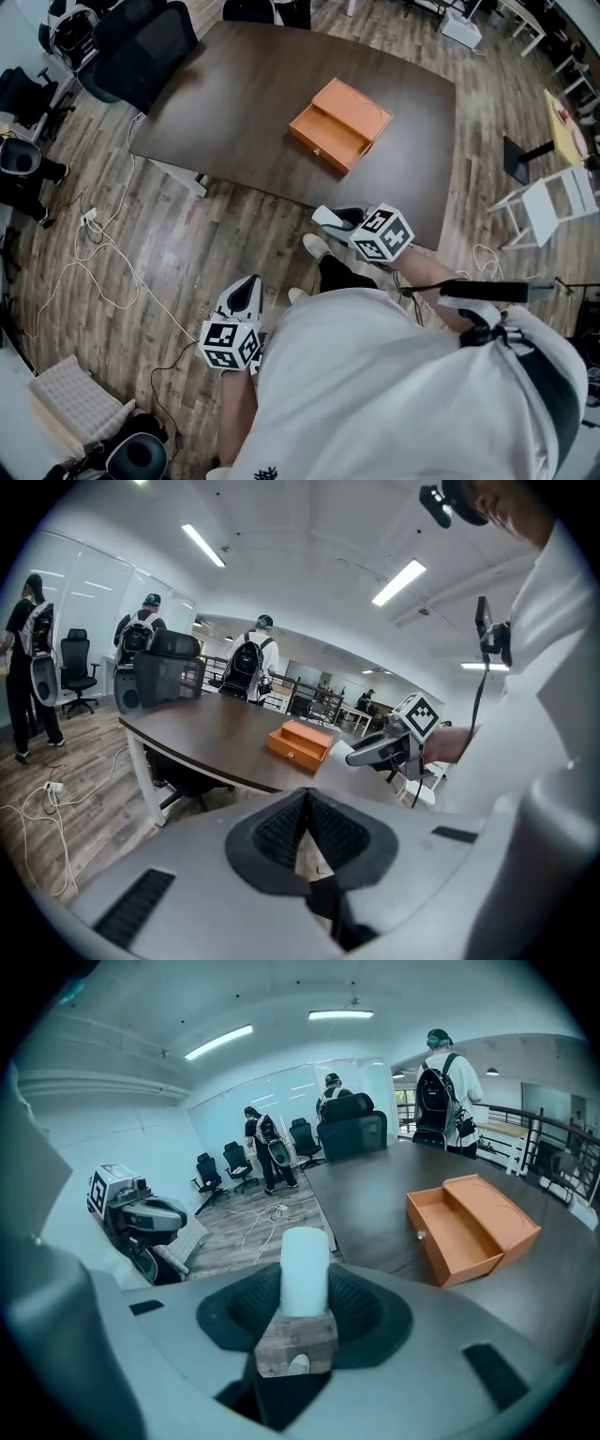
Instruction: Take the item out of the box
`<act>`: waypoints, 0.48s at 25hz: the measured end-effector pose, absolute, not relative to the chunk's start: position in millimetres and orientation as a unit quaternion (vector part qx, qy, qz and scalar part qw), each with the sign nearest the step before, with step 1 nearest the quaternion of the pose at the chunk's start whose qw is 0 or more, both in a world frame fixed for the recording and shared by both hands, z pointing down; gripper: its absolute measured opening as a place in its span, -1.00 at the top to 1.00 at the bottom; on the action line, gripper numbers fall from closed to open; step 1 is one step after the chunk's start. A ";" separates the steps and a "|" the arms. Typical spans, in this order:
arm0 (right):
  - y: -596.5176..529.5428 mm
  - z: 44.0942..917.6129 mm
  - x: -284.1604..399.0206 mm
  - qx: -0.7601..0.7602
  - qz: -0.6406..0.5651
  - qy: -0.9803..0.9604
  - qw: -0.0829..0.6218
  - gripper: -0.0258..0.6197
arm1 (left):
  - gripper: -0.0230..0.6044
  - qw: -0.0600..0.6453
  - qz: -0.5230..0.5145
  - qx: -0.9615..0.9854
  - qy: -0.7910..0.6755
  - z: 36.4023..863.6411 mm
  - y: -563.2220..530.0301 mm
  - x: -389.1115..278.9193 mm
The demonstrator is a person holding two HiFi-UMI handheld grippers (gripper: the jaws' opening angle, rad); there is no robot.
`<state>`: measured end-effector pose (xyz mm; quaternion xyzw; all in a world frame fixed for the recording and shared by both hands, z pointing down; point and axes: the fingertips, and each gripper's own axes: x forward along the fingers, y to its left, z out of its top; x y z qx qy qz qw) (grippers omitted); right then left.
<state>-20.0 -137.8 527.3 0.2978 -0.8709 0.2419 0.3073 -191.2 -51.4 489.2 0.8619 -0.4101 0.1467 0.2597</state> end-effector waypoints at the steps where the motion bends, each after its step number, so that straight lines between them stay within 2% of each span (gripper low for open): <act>1: -136.6 526.7 -21.8 0.296 0.241 -0.872 0.307 0.44 | 0.90 0.260 0.148 0.862 -0.410 489.7 -50.6 -191.7; 12: -130.6 526.5 -40.6 0.280 0.233 -0.879 0.309 0.44 | 0.90 0.266 0.153 0.858 -0.413 497.3 -42.6 -201.8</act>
